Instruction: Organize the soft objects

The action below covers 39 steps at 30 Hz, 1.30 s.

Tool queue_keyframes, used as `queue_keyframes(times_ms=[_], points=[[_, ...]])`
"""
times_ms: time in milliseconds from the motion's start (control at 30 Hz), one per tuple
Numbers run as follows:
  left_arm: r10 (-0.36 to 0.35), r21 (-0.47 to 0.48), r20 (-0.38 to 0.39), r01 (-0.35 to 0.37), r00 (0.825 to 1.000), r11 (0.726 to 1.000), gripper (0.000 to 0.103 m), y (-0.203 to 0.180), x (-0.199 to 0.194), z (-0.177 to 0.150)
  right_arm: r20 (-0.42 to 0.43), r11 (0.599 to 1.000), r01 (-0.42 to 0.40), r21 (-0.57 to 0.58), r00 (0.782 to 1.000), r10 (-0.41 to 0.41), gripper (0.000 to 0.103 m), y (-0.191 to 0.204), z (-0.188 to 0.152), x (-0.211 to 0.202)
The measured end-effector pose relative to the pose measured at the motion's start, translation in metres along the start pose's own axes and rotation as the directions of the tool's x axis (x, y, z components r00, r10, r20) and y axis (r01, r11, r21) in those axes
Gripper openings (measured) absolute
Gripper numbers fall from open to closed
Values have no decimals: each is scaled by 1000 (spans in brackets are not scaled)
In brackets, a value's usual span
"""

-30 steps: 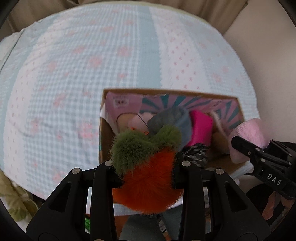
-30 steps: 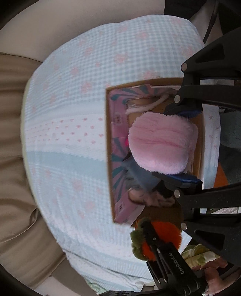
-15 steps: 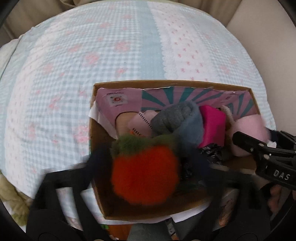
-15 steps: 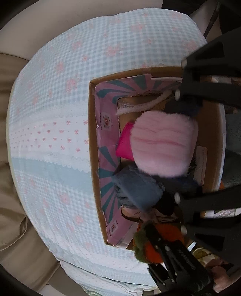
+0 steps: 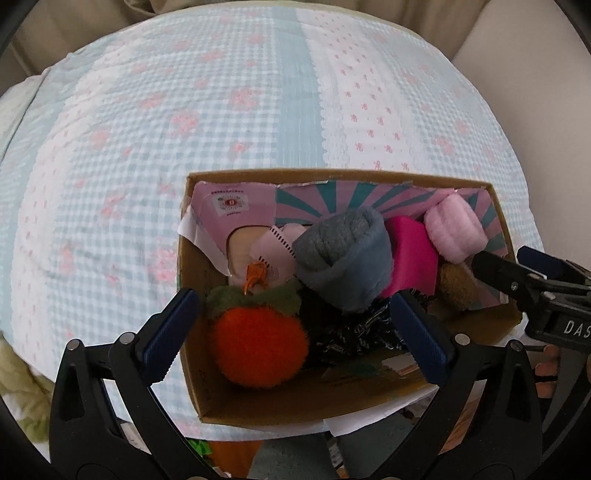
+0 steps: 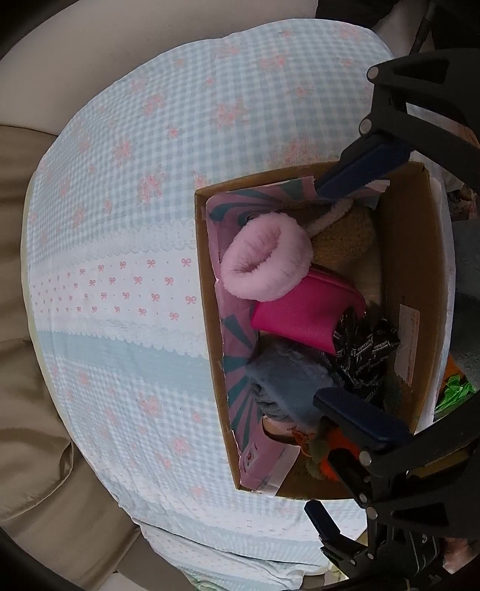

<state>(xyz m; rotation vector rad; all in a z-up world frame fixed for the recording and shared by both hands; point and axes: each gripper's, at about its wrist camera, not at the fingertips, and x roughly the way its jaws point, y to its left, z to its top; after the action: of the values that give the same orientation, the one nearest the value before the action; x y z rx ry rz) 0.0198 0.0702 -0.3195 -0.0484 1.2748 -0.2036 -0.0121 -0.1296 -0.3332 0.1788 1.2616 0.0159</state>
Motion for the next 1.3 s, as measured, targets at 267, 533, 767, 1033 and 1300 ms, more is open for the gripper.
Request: queue_keyframes(times_ms=[267, 533, 767, 1033, 1300], points=[[6, -27, 48, -5, 999, 1000, 103, -10, -40, 19, 18, 1000, -26, -8, 999, 26, 102, -1, 11, -27], [23, -5, 205, -22, 978, 1000, 103, -33, -146, 57, 145, 1000, -3, -10, 989, 5, 102, -9, 40, -129], [88, -15, 389, -89, 917, 996, 103, -45, -249, 80, 296, 998, 64, -7, 953, -59, 102, -15, 55, -235], [94, -44, 502, -84, 860, 996, 103, -46, -316, 68, 418, 989, 144, -19, 900, -123, 102, -4, 50, -298], [143, -62, 586, -133, 797, 989, 103, -47, -340, 55, 490, 984, 178, -24, 860, -144, 102, -3, 41, -322]])
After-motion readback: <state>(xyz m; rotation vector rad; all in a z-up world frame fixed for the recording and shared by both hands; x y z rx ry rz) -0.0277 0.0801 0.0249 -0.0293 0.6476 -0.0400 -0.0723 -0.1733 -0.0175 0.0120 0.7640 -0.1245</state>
